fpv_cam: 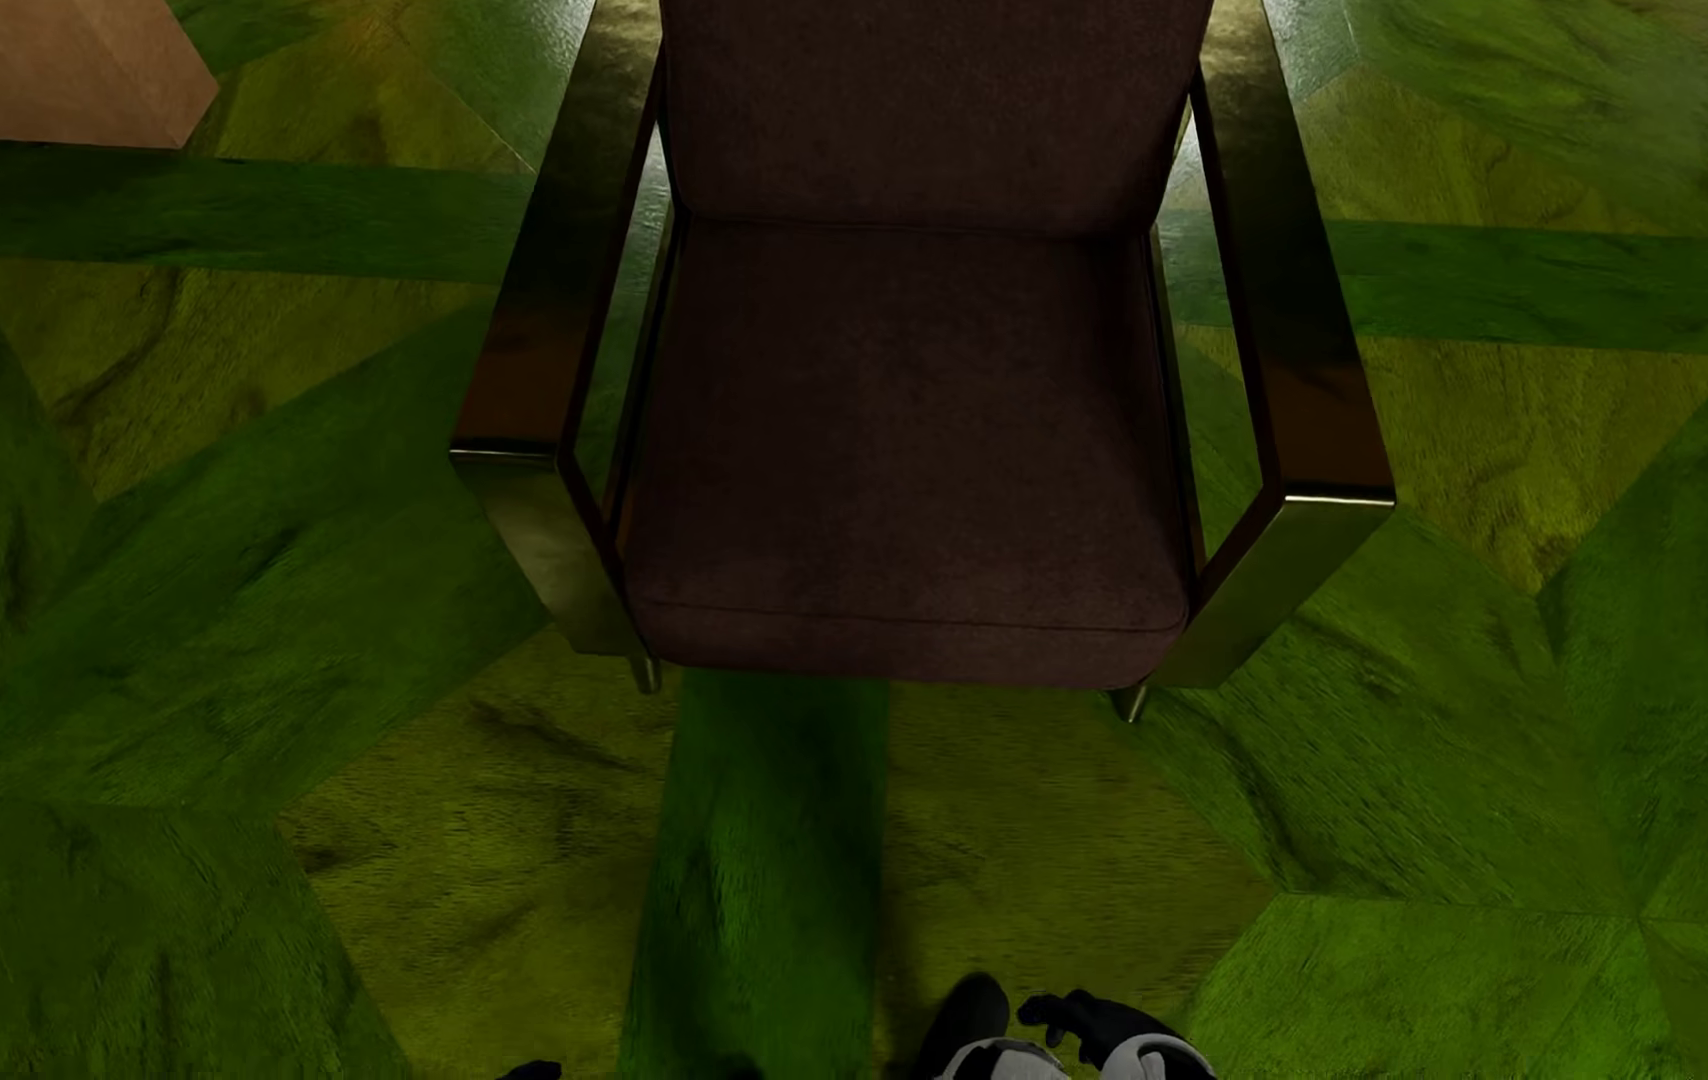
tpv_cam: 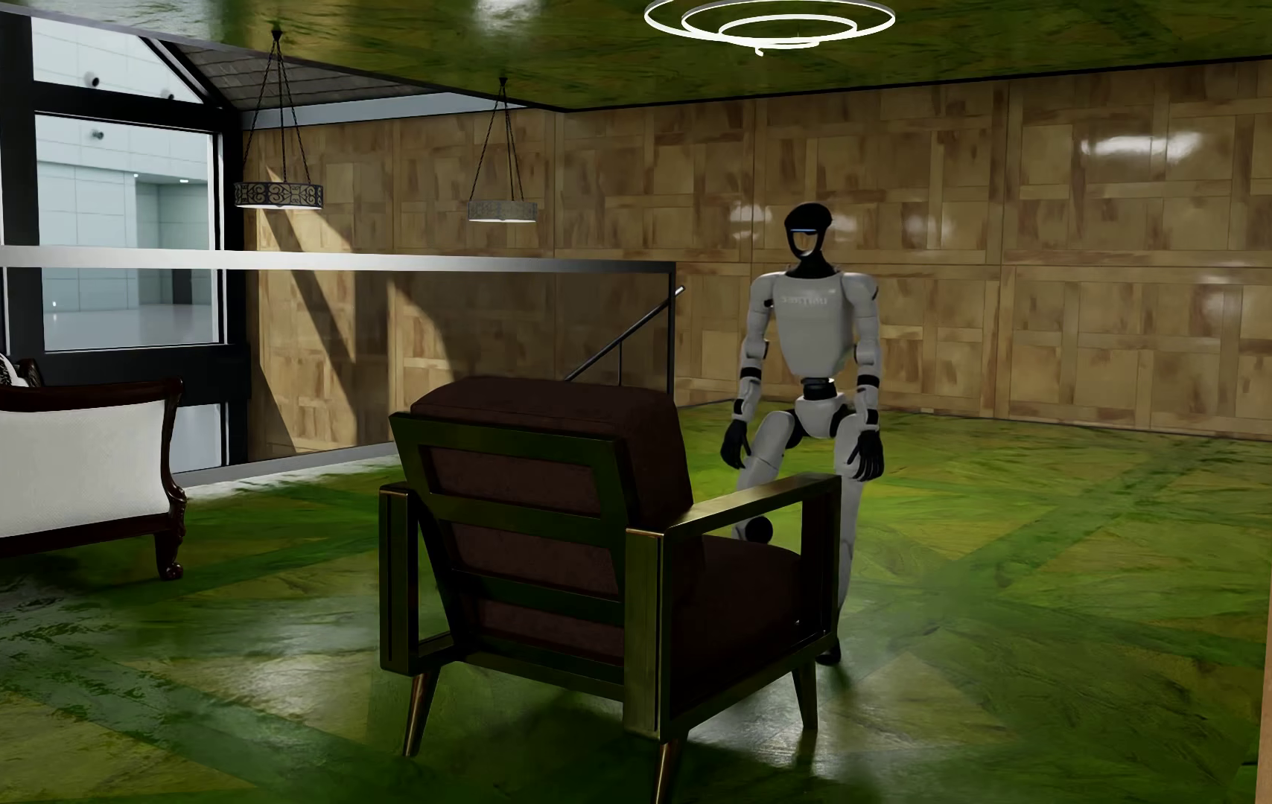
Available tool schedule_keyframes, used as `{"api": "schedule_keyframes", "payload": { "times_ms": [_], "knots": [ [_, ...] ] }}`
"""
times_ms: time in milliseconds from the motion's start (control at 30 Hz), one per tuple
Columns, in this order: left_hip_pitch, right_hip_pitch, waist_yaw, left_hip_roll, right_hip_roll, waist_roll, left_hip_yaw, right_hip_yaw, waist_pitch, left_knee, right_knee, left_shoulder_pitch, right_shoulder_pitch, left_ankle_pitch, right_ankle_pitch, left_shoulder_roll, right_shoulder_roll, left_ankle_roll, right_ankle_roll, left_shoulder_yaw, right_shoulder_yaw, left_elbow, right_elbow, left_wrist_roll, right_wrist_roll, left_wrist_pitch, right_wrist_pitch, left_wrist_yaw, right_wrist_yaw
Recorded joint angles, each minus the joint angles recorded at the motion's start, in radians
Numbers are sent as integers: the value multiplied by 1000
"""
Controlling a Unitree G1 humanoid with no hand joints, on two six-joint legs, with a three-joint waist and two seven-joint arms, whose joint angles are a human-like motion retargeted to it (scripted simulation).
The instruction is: Walk towards the dark armchair
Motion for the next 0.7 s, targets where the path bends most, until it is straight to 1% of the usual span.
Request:
{"api": "schedule_keyframes", "payload": {
  "times_ms": [167, 367, 500, 633, 700],
  "knots": [
    [-32, -24, -3, -12, -16, 3, -19, -18, 17, -9, -2, 30, 2, 16, 5, 17, -6, -8, -5, -32, 7, -8, 18, 5, 12, 0, 3, -8, -7],
    [-82, -70, -11, -36, -33, 13, -33, -35, 38, -45, -34, 44, -15, 37, 28, 37, -13, -25, -11, -88, 12, -25, 29, 4, 6, -14, -2, -9, -13],
    [-103, -96, -15, -49, -34, 19, -30, -35, 46, -80, -63, 43, -46, 50, 45, 45, -18, -35, -14, -124, 15, -45, 30, -5, 4, -21, -8, -6, -16],
    [-113, -106, -14, -52, -32, 25, -28, -32, 50, -81, -73, 25, -65, 36, 49, 49, -23, -34, -13, -149, -5, -66, 10, -16, 11, -23, -11, -5, -29],
    [-106, -105, -13, -50, -35, 28, -25, -27, 50, -75, -58, 13, -70, 27, 38, 48, -22, -37, -13, -153, -26, -79, 0, -23, 17, -22, -5, -3, -33]
  ]
}}
